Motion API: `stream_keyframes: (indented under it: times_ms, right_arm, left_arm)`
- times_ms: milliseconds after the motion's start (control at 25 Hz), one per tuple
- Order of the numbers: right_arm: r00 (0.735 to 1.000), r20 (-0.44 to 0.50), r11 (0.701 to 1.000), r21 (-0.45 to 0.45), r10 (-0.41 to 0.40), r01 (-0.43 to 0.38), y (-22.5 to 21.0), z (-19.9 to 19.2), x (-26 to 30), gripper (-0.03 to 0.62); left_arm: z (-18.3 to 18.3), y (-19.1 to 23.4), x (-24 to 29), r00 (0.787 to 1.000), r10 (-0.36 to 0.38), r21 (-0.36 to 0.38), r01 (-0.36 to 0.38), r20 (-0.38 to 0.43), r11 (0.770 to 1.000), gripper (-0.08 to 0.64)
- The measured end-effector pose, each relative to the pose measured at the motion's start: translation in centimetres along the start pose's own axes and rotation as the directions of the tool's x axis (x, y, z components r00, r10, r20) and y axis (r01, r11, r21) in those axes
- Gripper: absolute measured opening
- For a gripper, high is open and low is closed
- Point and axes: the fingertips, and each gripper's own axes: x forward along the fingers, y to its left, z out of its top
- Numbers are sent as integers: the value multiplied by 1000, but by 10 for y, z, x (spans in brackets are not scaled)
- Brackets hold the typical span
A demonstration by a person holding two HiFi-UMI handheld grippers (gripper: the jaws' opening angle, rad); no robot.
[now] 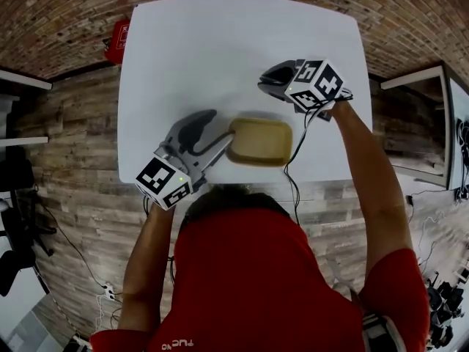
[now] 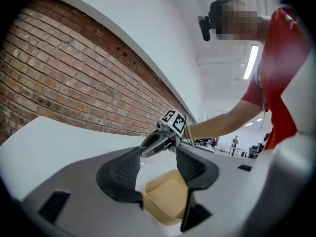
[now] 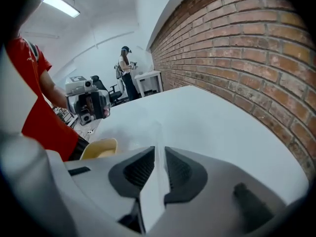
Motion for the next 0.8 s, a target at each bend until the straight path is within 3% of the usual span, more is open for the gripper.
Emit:
stream_keyframes:
  times_ms: [320, 520, 640, 800]
  right_arm:
    - [993, -26, 990, -84, -115, 112, -28, -11, 17, 135]
    - [982, 91, 984, -59, -162, 168, -35, 3, -2, 143]
    - [947, 259, 973, -76, -191, 217, -21, 32, -37, 110]
    - [855, 469, 942, -125, -221, 312, 20, 73, -93, 56]
  left_arm:
    - [6, 8, 0, 999, 31, 0, -31, -8, 1000, 229]
    - [12, 9, -2, 999, 33, 13, -33, -6, 999, 229]
    - [20, 6, -3, 999, 34, 40, -34, 8, 999, 229]
    - [40, 0, -4, 998, 38, 100, -42, 40, 994, 196]
